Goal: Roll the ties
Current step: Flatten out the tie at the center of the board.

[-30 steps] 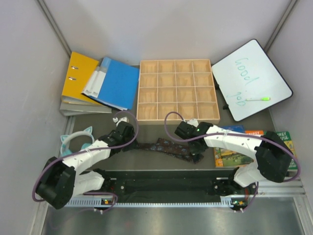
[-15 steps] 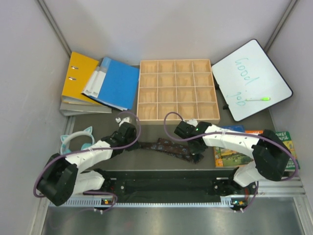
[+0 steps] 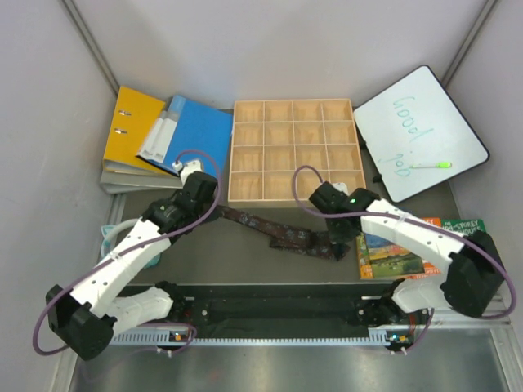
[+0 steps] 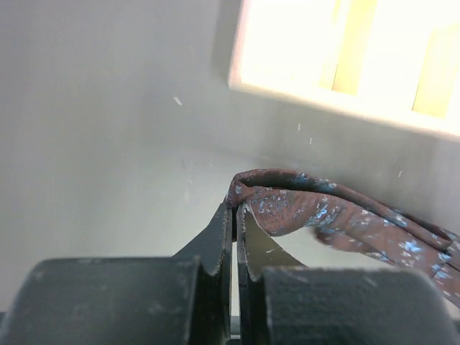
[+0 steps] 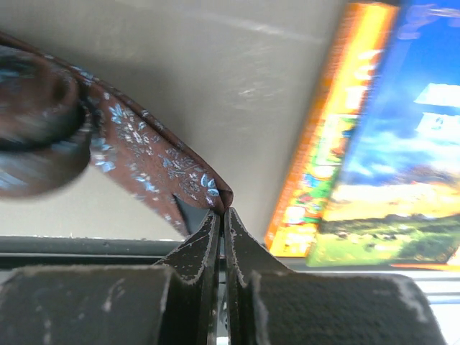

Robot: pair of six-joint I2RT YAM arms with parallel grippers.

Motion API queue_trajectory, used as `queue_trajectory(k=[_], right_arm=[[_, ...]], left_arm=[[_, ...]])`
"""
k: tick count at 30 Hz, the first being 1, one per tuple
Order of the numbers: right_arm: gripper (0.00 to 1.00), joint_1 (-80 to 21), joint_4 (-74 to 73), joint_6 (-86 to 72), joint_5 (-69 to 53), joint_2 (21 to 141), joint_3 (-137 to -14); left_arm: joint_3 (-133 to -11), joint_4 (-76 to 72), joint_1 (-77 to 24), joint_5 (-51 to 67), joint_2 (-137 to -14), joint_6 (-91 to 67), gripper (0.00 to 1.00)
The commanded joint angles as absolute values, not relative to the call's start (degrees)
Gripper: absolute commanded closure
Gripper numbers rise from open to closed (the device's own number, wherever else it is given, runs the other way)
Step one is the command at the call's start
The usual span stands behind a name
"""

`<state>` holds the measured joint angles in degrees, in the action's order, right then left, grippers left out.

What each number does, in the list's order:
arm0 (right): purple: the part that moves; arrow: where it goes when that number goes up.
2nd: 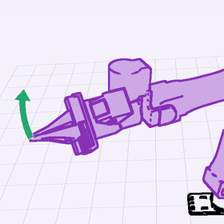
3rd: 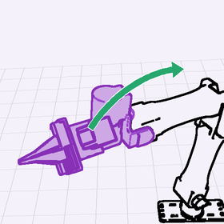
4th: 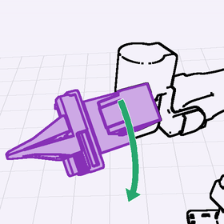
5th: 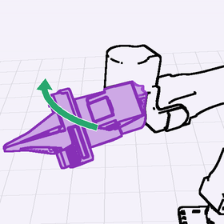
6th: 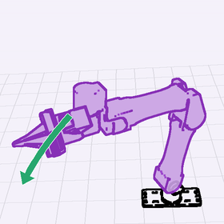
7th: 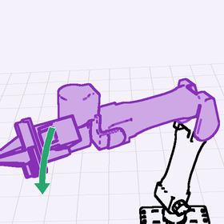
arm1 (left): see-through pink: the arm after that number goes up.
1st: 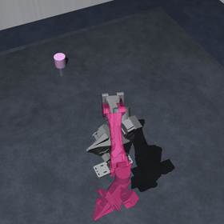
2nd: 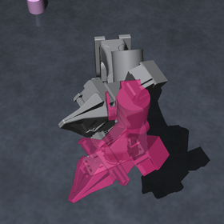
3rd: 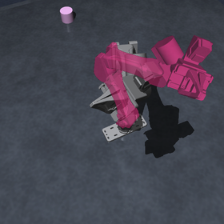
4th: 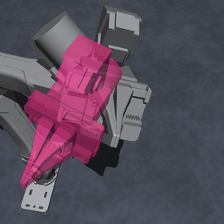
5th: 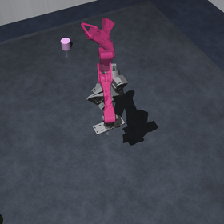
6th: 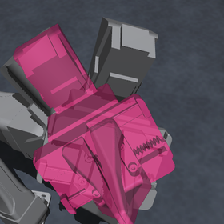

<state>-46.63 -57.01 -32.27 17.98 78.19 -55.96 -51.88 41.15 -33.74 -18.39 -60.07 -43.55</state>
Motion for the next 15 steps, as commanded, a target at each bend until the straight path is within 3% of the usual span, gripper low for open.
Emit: queue_trajectory(k=[1,9,15], right_arm=[[1.00,-41.1,-63.0,-29.5,17.8,70.9,-59.3],[1.00,-35.2,-65.4,-29.3,17.6,62.2,-58.4],[1.00,-29.7,-64.1,-30.3,14.2,53.8,-57.7]], left_arm=[[-57.7,54.5,-33.1,-25.9,-59.8,-40.0,1.00],[-60.3,61.2,-29.7,-29.4,-60.5,-37.2,1.00],[-60.5,59.2,-22.4,-22.9,-60.6,-31.6,1.00]])
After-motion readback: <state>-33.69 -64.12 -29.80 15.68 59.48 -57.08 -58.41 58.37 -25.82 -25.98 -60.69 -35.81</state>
